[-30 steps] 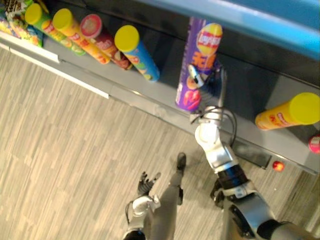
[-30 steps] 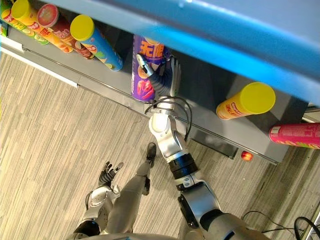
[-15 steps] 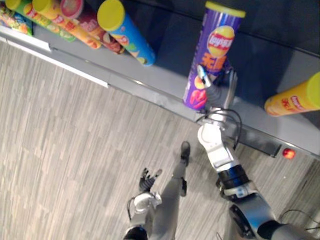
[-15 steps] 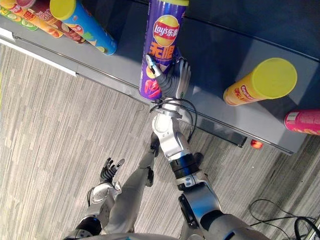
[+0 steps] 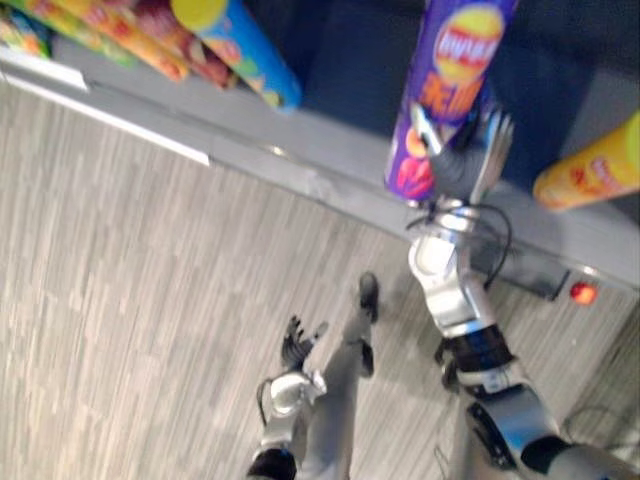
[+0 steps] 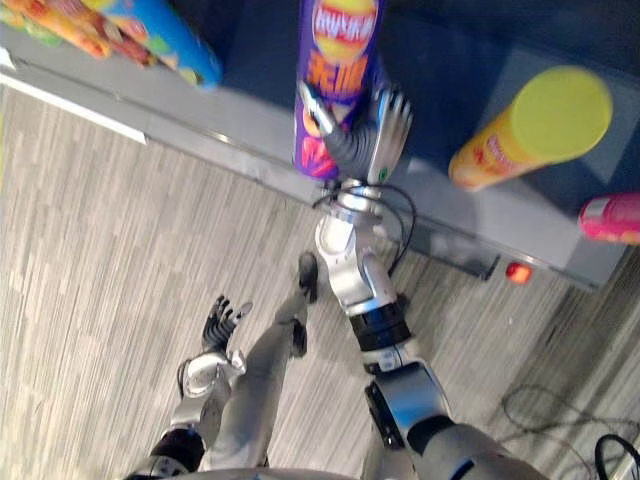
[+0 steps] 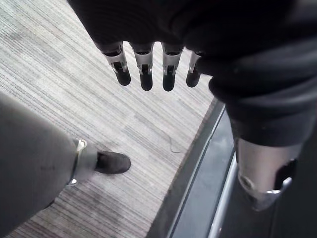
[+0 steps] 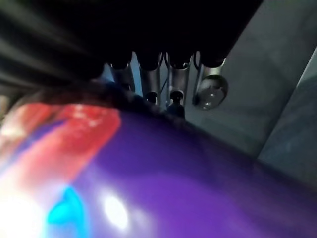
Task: Put the gum and the chips on the shelf.
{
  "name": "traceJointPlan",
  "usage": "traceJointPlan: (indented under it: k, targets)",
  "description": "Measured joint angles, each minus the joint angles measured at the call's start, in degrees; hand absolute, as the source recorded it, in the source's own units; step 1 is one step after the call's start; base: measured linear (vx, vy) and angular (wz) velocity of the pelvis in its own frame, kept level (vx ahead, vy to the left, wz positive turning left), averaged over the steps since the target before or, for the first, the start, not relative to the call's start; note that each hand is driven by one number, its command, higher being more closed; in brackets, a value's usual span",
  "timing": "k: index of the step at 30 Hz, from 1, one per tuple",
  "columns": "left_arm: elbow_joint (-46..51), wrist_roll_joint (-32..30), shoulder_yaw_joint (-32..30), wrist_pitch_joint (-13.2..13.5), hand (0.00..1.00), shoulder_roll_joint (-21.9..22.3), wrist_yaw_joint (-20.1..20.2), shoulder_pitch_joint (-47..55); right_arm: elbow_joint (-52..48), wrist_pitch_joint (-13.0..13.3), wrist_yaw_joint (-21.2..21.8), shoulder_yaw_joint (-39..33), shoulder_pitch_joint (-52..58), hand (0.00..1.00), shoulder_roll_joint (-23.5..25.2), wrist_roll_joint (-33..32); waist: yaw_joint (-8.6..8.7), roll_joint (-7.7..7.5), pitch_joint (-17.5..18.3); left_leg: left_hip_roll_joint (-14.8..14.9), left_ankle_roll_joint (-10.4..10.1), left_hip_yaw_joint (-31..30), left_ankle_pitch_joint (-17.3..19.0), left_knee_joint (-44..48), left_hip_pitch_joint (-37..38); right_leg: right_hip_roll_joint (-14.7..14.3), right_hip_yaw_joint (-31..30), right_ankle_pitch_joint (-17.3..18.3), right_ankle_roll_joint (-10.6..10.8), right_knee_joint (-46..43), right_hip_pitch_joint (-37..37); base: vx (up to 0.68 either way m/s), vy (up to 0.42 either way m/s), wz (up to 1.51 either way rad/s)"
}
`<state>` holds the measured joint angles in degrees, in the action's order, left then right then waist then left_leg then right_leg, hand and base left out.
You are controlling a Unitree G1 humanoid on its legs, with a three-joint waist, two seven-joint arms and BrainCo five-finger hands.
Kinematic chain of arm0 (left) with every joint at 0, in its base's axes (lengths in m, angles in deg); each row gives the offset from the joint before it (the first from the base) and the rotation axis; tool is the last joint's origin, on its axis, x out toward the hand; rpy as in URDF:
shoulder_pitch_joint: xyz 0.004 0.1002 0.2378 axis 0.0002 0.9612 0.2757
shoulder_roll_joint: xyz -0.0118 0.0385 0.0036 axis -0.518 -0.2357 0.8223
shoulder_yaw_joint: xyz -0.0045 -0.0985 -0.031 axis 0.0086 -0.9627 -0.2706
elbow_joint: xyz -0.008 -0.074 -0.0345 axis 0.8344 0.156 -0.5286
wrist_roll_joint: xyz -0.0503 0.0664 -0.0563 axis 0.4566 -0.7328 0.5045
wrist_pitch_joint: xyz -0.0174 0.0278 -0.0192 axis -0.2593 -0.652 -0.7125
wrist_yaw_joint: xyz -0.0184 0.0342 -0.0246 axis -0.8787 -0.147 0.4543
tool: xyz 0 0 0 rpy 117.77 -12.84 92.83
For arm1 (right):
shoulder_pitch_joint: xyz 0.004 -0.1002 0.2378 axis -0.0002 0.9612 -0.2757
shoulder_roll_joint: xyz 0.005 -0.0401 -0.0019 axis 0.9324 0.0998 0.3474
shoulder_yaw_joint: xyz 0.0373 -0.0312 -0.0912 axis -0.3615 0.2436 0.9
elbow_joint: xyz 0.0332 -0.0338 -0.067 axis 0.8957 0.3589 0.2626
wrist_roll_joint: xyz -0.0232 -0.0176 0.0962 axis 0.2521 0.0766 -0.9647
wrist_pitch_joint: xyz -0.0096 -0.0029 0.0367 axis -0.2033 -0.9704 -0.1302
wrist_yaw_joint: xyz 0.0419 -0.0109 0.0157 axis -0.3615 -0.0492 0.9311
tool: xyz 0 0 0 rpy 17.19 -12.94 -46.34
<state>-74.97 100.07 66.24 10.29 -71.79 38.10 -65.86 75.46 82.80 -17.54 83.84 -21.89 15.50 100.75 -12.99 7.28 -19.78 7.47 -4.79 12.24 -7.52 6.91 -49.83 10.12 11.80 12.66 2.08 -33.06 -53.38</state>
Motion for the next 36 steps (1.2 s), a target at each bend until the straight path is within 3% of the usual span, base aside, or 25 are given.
traceJointPlan:
  k: [2, 5, 13, 17, 21, 31, 36]
  targets:
    - [1.85, 0.46, 0.33, -0.18, 0.0, -0.25, 0.03, 0.1, -0.79, -0.85, -0.2, -0.08, -1.07, 1.0, -0.49, 0.07, -0.07, 0.78, -3.34, 0.0, 0.32, 0.71, -1.23, 0.27, -0.67, 0.17, -0.76, -0.36, 0.32, -1.32, -1.24, -0.06, -0.013, -0.05]
    - [5.19, 1.26, 1.47, -0.2, 0.0, -0.79, 0.15, 0.98, -1.53, -2.5, 0.27, -0.02, -1.07, 1.0, -2.52, 2.36, -1.46, 1.11, -4.08, -0.29, 0.47, 1.45, -3.37, -0.93, -1.17, 0.58, -0.96, -1.1, 0.19, -2.12, -2.58, 0.01, 0.0, 0.06]
    - [13.02, 1.25, 4.29, -0.48, 0.0, -2.28, 3.54, 8.07, -7.6, -2.48, 3.4, 4.41, -3.68, 1.0, -9.75, 6.75, -1.2, 1.2, -4.12, -0.66, 0.84, 1.39, -4.15, -1.83, -2.59, 0.74, -1.44, -1.08, 0.22, -2.54, -4.79, 0.02, -0.035, 0.01]
    - [7.05, 1.31, -0.2, -0.37, 0.0, -2.95, 4.61, 8.28, -5.97, -2.49, 6.07, 6.64, -4.01, 1.0, -11.3, 6.74, 0.44, 1.2, -4.12, -0.62, 1.48, 1.37, -4.63, -1.84, -3.43, 0.7, -1.32, -1.1, 0.21, -2.44, -5.49, 0.02, -0.048, 0.0]
    - [4.03, 1.07, -2.84, -0.01, 0.0, -3.63, 4.2, 8.2, -4.26, -2.49, 8.04, 6.55, -5.48, 1.0, -14.29, 6.74, 0.29, 1.18, -4.11, -0.62, 1.82, 1.35, -5.06, -1.6, -3.38, 0.7, -1.32, -1.11, 0.21, -2.8, -5.35, 0.02, -0.057, 0.01]
    - [-0.82, 1.41, -3.12, 0.5, 0.0, -4.2, 3.94, 5.78, -4.22, -2.54, 8.01, 5.86, -8.63, 1.0, -18.65, 6.74, 0.3, 1.18, -3.98, -0.69, 1.22, 1.31, -5.48, -2.82, -2.63, 0.71, -1.29, -1.13, 0.21, -2.84, -5.3, -0.02, -0.055, 0.0]
    - [-3.58, 1.67, -3.17, 0.41, 0.0, -4.2, 3.39, 3.2, -4.23, -2.83, 7.94, 3.97, -8.63, 1.0, -18.83, 6.75, 0.35, 1.14, -3.94, -0.67, 1.85, 1.36, -6.05, -2.8, -2.64, 0.62, -1.3, -1.29, 0.15, -2.41, -5.21, 0.01, -0.059, -0.02]
